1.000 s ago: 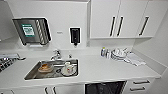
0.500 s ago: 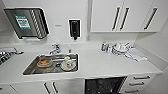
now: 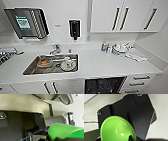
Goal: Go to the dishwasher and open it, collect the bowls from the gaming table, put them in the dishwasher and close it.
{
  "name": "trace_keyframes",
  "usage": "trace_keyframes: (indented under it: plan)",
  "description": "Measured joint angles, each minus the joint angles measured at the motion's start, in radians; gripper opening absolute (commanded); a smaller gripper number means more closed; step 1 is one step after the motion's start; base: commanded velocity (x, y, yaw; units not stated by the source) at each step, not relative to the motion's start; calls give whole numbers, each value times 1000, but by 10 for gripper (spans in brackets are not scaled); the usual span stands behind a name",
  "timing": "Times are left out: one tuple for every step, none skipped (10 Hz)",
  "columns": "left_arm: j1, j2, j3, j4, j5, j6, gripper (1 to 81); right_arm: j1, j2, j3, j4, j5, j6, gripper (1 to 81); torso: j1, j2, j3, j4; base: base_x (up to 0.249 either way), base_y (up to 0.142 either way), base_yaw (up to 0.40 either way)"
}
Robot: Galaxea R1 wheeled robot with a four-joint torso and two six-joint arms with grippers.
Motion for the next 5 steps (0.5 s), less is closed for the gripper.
trace_keyframes:
  plan:
    - [-14,-29,89,11,6,-14,10,0,1,0,0,0,0,10,0,0,0,0,0,0,0]
    - [-27,-69,191,19,27,-21,10,0,0,0,0,0,0,10,0,0,0,0,0,0,0]
    - [-45,-120,293,24,67,-23,10,0,0,0,0,0,0,10,0,0,0,0,0,0,0]
    - [-69,-179,407,27,115,-26,10,0,0,0,0,0,0,10,0,0,0,0,0,0,0]
    - [-98,-235,516,30,159,-29,10,0,-1,0,0,0,0,10,0,0,0,0,0,0,0]
